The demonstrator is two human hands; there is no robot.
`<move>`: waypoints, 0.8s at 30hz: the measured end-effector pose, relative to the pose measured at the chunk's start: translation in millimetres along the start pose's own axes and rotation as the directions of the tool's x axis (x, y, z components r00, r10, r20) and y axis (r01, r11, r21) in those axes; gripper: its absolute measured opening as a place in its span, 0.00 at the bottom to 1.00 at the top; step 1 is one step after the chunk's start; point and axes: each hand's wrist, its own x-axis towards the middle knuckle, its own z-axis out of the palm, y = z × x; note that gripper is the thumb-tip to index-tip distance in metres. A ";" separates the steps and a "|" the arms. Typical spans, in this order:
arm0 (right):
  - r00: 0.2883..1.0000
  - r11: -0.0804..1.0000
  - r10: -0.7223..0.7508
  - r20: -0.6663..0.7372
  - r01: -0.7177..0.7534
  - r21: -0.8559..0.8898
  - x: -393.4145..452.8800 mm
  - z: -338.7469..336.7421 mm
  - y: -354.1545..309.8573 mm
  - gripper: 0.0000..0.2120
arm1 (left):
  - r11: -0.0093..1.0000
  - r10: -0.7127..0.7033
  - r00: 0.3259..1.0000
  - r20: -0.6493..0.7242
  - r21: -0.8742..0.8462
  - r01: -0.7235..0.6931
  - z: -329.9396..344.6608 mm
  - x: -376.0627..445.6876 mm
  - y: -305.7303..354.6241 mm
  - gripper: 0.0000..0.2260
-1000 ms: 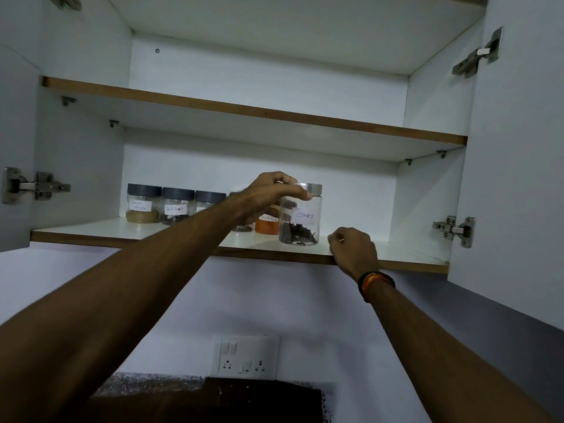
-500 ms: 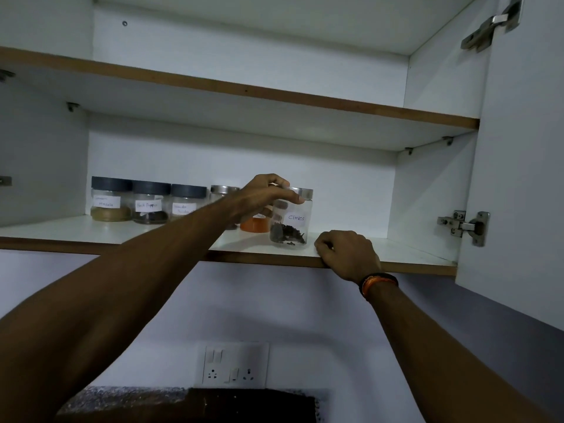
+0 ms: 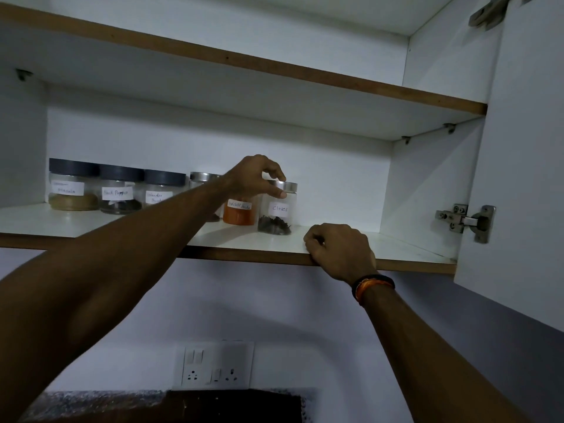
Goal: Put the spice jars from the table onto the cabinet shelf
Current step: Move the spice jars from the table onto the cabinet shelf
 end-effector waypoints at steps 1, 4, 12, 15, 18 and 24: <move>1.000 1.000 0.000 -0.005 0.000 0.000 -0.1 0.6 0.4 0.14 | 0.999 0.008 1.000 0.005 0.039 -0.008 1.1 3.6 -1.7 0.17; 1.000 1.000 0.004 -0.021 -0.004 -0.008 0.6 3.2 2.5 0.14 | 0.994 0.019 1.000 0.024 0.108 -0.021 6.1 14.2 -7.9 0.17; 0.999 1.000 0.000 -0.037 0.000 0.001 0.2 5.2 4.6 0.15 | 0.986 0.023 1.000 -0.020 0.167 -0.019 23.8 24.4 -25.2 0.17; 0.999 1.000 0.004 -0.035 -0.004 0.003 0.3 4.5 3.0 0.18 | 0.984 0.027 0.999 -0.045 0.179 -0.019 29.2 26.3 -29.3 0.16; 1.000 1.000 0.010 -0.028 -0.010 0.000 0.6 4.5 3.0 0.15 | 0.978 0.023 0.999 -0.048 0.206 -0.013 32.6 28.8 -33.5 0.14; 0.999 1.000 0.018 -0.047 -0.017 0.006 0.3 5.0 1.0 0.20 | 0.970 0.030 0.995 -0.092 0.243 -0.007 38.2 30.4 -39.2 0.14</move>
